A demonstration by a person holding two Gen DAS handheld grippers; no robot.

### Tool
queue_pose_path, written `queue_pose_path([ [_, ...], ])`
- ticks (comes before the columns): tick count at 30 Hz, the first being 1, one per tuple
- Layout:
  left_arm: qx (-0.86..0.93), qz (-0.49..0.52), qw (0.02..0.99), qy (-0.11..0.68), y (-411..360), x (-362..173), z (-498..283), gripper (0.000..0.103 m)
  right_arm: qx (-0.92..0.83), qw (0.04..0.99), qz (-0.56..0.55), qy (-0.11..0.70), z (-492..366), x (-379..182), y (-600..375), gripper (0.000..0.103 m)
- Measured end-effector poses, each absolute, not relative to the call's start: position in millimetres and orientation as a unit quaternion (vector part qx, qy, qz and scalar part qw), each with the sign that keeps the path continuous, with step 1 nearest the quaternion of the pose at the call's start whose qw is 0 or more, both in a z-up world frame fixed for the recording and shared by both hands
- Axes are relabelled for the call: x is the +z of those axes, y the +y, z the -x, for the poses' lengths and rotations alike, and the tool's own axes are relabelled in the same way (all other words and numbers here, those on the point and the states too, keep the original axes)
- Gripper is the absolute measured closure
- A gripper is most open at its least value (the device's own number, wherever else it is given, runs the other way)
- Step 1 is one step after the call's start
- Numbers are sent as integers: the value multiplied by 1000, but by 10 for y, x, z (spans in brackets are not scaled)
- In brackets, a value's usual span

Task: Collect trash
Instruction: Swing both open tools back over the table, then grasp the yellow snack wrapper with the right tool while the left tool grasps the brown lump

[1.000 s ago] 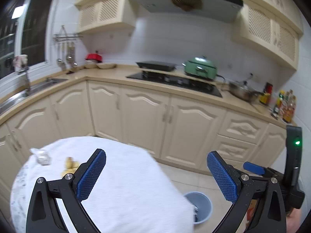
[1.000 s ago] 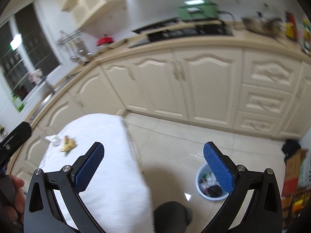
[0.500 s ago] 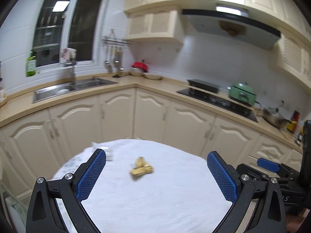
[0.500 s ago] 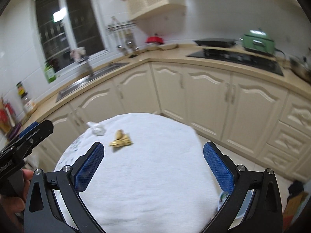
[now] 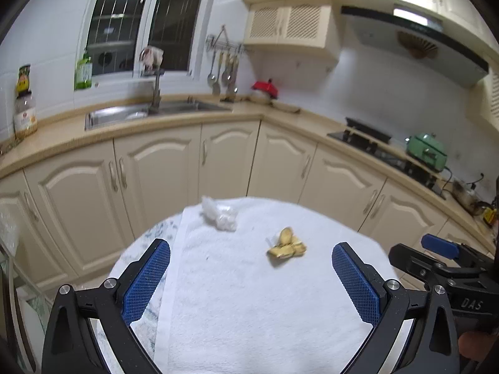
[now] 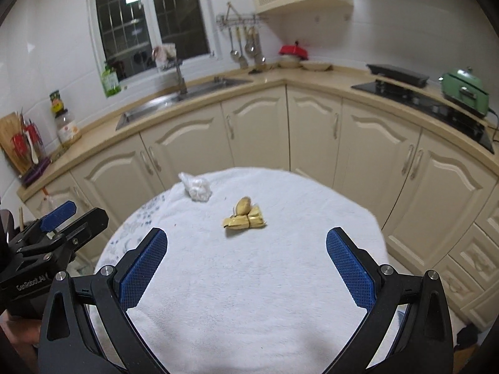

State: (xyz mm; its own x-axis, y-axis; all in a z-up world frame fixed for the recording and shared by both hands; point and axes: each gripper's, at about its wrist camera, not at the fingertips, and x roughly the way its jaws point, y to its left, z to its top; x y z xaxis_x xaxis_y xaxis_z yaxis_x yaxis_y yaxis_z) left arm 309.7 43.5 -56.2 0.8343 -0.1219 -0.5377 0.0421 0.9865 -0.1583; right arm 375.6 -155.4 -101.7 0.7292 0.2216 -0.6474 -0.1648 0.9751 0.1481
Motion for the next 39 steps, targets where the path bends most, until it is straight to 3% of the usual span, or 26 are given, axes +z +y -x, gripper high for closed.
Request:
queue_pose_path([
  [18,-7,79,915,395,448,-1163,-4751,1,123,870,-36,477,-5198,-2365,-1273,0],
  [22,-6,74,908,412,401,-1321,-5114,1,132,858,-21,496,-5431,-2617,-1182,8],
  [24,-6,72,906,416,377,-1373,-5221,1,141,856,-20,497,-5464,-2697,-1151,12],
  [27,-7,71,904,421,345,-1445,-5371,1,148,861,-5,486,-5434,-2681,-1127,26],
  [39,-56,49,901,427,-85,-1695,-5713,1,137,862,13,487,-5015,-2635,-1515,28],
])
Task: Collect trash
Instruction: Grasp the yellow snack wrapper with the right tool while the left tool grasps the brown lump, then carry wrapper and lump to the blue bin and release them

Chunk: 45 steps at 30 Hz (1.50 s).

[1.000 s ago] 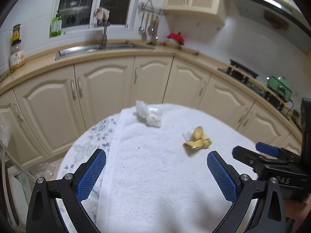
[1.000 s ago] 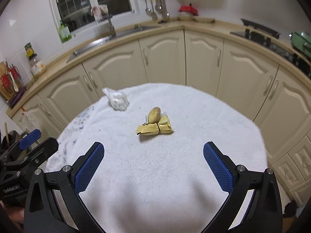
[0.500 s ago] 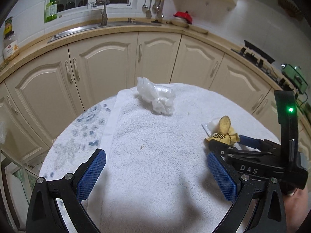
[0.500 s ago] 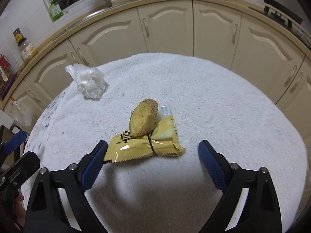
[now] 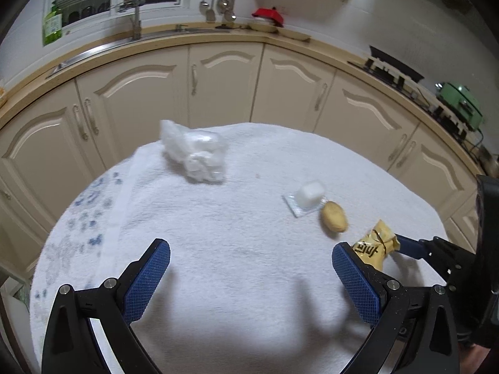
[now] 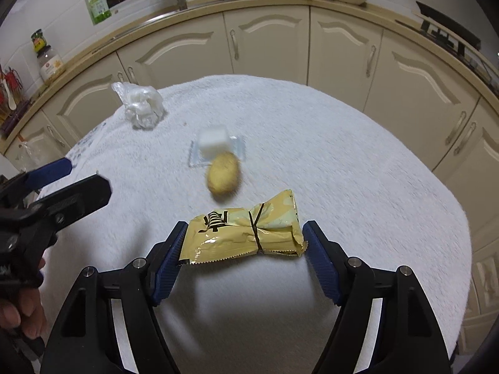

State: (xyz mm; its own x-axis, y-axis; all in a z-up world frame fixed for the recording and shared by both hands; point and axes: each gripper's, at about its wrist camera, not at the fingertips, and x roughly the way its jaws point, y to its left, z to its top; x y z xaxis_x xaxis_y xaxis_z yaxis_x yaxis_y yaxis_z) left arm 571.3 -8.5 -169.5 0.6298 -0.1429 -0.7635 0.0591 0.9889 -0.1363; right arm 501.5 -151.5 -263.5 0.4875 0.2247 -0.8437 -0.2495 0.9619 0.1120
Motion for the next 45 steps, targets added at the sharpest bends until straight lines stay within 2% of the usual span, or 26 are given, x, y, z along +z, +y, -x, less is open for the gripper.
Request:
queue_pose_path([
  [9,-85,18,891,445,-531,-2037,-6089,1,98,869,-18,484,-4900,-2607,-2005,28],
  [12,-83,12,889,451,-654,-2158,-6267,5,93,871,-31,481,-4903,-2592,-2102,28],
  [15,-75,0,890,449,-743,-2265,-6397,15,90,872,-43,479,-4897,-2585,-2169,28],
  [18,-82,-5,897,435,-819,-2300,-6434,47,91,873,-53,476,-4875,-2581,-2205,28],
  [19,-83,-5,897,433,-828,-2306,-6422,66,92,873,-57,475,-4865,-2583,-2211,28],
  [22,-100,17,895,434,-754,-2320,-6376,87,93,874,-66,473,-4821,-2584,-2232,28],
  [31,-111,24,905,409,-661,-2135,-5985,88,92,883,-76,454,-4595,-2374,-2304,28],
  [45,-144,21,919,366,-411,-1591,-4841,88,93,902,-82,414,-4028,-1992,-2366,28],
])
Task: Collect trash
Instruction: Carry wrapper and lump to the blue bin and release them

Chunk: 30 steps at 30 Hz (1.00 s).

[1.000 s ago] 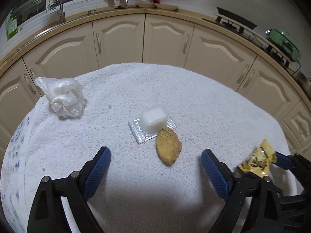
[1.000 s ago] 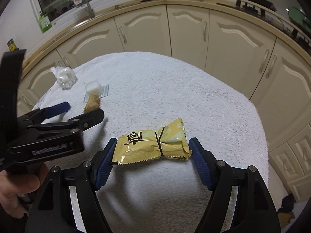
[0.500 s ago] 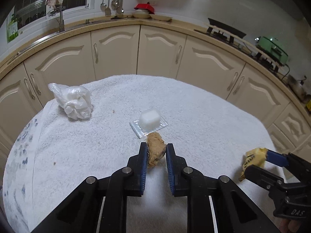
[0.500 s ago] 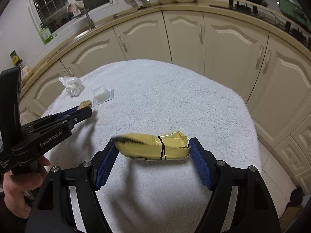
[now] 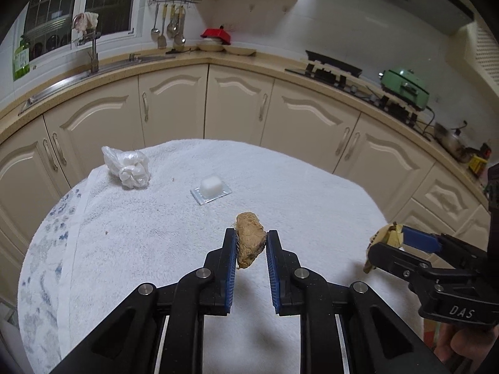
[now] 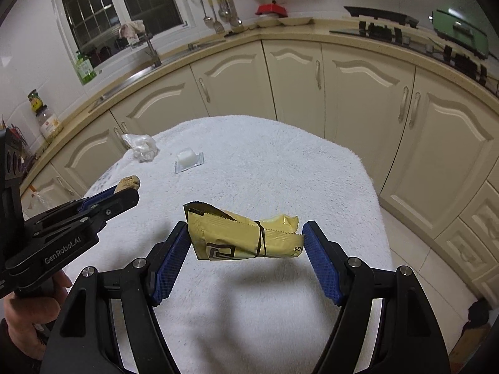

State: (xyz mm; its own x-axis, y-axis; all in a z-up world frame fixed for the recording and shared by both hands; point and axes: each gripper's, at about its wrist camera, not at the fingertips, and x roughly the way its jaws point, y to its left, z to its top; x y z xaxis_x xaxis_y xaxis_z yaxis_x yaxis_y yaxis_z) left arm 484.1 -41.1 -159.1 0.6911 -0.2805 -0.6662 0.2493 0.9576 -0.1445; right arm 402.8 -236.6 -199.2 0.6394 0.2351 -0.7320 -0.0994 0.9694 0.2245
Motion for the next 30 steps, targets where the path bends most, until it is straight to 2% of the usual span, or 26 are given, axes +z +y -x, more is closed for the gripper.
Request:
queue_pose_path([
  [15,-193,11,936,294,-573,-919,-3737,88,75,932,-90,342,-3321,-1349,-2668,28],
  [30,-307,-20,914,265,-1497,-665,-3196,88,-35,948,-133,286,-2483,-1001,-3692,28],
])
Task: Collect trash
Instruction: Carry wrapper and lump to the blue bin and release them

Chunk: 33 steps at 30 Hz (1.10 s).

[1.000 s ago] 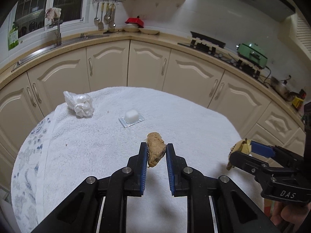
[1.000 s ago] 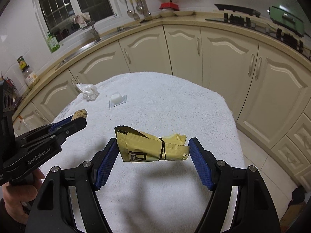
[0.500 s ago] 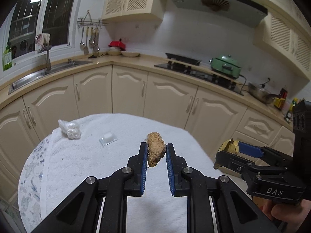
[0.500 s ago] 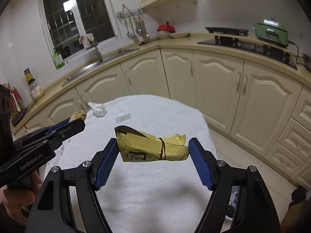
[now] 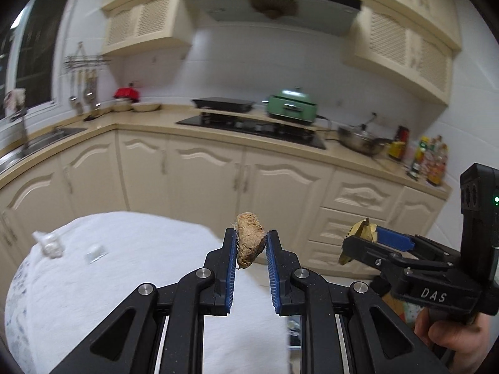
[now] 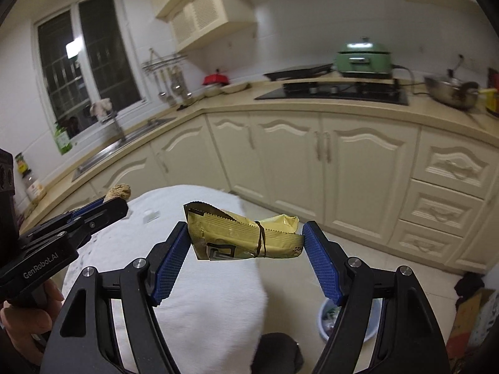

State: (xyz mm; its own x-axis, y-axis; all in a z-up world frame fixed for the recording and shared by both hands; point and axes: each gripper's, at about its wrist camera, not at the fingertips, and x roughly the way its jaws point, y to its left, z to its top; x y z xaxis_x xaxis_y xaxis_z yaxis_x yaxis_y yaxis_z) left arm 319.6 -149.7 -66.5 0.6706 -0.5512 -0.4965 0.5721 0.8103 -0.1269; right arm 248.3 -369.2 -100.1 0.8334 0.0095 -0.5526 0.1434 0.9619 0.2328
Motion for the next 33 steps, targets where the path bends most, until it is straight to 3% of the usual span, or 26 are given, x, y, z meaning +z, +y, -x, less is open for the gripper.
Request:
queue_pose_path([
  [8,-375,-36,883,280,-1980,-756,-3285,88,-117,938,-165,281,-2029,-1054,-4413,28],
  [17,-416,-53,843,336,-2673,-1010,-4030,88,-178,912,-204,307,-1856,-1423,-5074,28],
  [33,-423,-100,760,484,-4566,-2008,-5377,88,-197,848,-302,389,-2313,-2669,-5866,28],
])
